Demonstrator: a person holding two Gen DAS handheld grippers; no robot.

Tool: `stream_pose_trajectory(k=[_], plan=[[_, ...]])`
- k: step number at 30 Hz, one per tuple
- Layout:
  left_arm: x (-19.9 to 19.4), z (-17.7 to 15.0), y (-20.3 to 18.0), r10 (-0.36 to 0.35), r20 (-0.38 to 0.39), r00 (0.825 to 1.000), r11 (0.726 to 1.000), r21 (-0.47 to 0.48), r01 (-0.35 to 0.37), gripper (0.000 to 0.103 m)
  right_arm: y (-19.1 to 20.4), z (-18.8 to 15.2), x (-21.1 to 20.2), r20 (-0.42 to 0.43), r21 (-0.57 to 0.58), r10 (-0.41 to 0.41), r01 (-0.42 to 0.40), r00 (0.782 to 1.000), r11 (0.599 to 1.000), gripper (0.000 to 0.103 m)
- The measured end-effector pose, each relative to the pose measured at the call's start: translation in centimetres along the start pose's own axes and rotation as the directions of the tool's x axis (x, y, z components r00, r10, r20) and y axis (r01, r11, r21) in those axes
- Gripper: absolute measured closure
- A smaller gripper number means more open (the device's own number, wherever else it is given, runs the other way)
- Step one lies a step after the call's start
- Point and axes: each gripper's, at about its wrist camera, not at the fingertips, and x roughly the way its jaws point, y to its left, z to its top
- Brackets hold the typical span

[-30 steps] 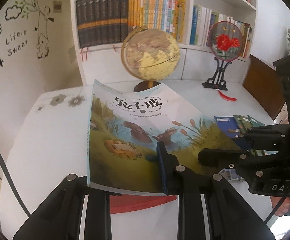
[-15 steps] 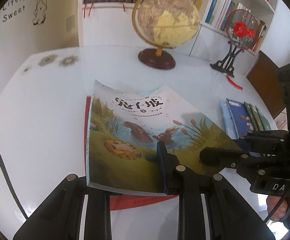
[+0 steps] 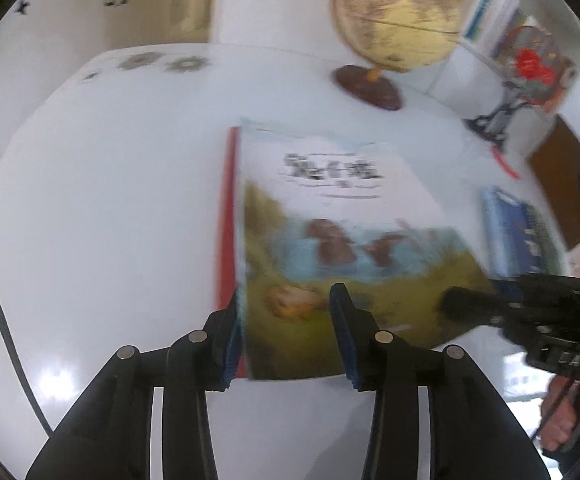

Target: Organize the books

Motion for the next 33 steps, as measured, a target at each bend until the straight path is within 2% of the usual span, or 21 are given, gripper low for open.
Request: stream_pose_trajectory(k=[2,5,10,12,16,18,21,23,27,33], plan=[[-0.1,-0.2,0.5,0.057,0.01,0.998,0.998,0.011,-0.057,0.066,-0.1,-0.3,0.2,-0.004,0.004,-0.02,0.02,1.0,1.0,0.08],[-0.2,-0.4,1.7,0.061,0.0,0.998,0.998,-0.028,-0.061,0.066,-0.6,-0.4,0.8,-0.016,0.036,-0.02,0.02,1.0,0.999,0.079],[-0.7,-1.1,2.2,0.066,0.001,0.998,0.995,-0.071,-0.065,0.066,0.2,-0.7,1.9,-0.049,-0.005,-0.027,0.027,0.998,1.0,0.079],[-1.1,-1.3,1.8,0.076,0.0,0.997,0.995,-0.062,-0.076,0.066,0.3,-0.7,2.4,-0.045,-0.019,-0.045,0.044,0.998,0.999,0.079],[-2.3,-1.8,0.9,0.093,0.008,0.996,0.995,-0.041,-0.092,0.066,-0.2,-1.3,3.0,-0.098,-0.025,-0.061,0.059,0.993,0.998,0.079],[-2.9,-2.0,0.6,0.099,0.016,0.995,0.994,-0.04,-0.099,0.066,-0.5,-1.7,2.5,-0.106,-0.038,-0.1,0.097,0.989,0.995,0.079],[-4.2,-2.4,-1.1,0.161,0.039,0.986,0.987,0.011,-0.162,0.066,-1.4,-3.0,0.4,-0.089,-0.022,-0.114,0.112,0.99,0.993,0.079],[-5.3,-2.6,-3.0,0.145,0.065,0.987,0.988,0.047,-0.148,0.066,-2.3,-4.2,-1.6,-0.07,0.005,-0.104,0.104,0.992,0.995,0.078],[-6.6,-2.7,-6.5,0.066,0.072,0.995,0.996,0.06,-0.07,0.066,-3.4,-7.0,-5.4,-0.032,0.067,-0.081,0.083,0.996,0.994,0.078],[-8.2,-2.2,-13.8,-0.002,0.101,0.995,0.986,0.164,-0.014,0.066,-5.5,-10.2,-11.0,0.035,0.106,-0.111,0.106,0.993,0.989,0.078]])
